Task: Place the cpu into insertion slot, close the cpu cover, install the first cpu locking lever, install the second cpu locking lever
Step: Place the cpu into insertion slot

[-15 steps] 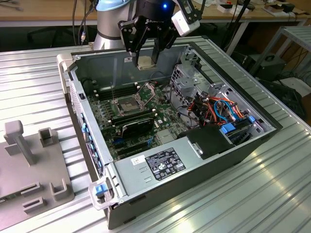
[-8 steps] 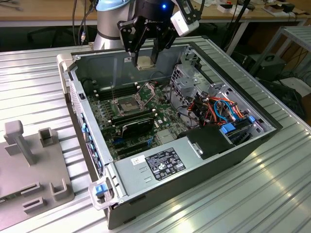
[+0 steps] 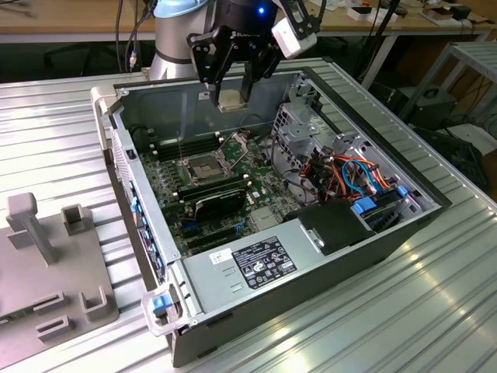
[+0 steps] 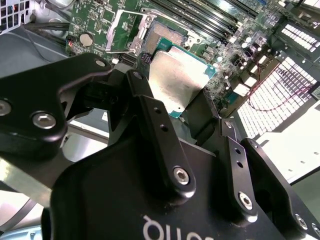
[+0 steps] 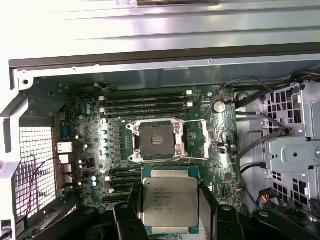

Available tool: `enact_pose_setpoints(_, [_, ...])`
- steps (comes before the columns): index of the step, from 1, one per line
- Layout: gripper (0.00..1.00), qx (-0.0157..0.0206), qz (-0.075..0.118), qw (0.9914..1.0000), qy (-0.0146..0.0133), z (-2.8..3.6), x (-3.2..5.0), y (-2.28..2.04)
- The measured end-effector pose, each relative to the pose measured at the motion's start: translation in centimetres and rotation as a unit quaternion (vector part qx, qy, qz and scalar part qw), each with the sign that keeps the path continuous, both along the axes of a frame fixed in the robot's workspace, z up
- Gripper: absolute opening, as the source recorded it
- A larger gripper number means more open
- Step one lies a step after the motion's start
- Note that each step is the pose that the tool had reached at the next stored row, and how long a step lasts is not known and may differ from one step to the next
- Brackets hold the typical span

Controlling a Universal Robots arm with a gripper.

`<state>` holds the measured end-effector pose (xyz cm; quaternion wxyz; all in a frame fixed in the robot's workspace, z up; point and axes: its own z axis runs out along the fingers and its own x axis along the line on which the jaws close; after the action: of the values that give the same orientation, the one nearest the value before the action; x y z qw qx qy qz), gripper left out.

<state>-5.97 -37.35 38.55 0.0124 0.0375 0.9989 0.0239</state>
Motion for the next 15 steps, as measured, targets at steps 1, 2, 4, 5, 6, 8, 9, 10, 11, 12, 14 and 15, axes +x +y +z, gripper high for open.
enact_pose_setpoints(1, [0.55, 0.0, 0.0, 1.0, 0.0, 0.0, 0.0, 0.02])
enact_pose_setpoints(2, [0.55, 0.0001, 0.0, 1.0, 0.0, -0.01, 0.0, 0.04])
enact_pose_setpoints(4, [0.55, 0.0001, 0.0, 1.0, -0.0001, -0.04, 0.0, 0.08])
enact_pose_setpoints(5, [0.55, 0.0001, 0.0, 1.0, 0.0, -0.05, 0.0, 0.09])
enact_pose_setpoints(6, [0.55, 0.0001, 0.0, 1.0, 0.0, -0.07, 0.0, 0.11])
enact_pose_setpoints(8, [0.55, 0.0001, 0.0, 1.0, 0.0, -0.07, 0.0, 0.11])
enact_pose_setpoints(9, [0.55, 0.0001, 0.0, 1.0, 0.0, -0.07, 0.0, 0.12])
enact_pose_setpoints(10, [0.55, 0.0001, 0.0, 1.0, 0.0, -0.07, 0.0, 0.15])
enact_pose_setpoints(11, [0.55, 0.0001, 0.0, 1.0, 0.0, -0.08, 0.0, 0.18])
enact_pose_setpoints(12, [0.55, 0.0001, 0.0, 1.0, -0.0001, -0.08, 0.0, 0.2])
enact_pose_setpoints(14, [0.55, 0.0001, 0.0, 1.0, 0.0, -0.11, 0.0, 0.22])
enact_pose_setpoints(15, [0.55, 0.0001, 0.0, 1.0, 0.0, -0.12, 0.0, 0.24])
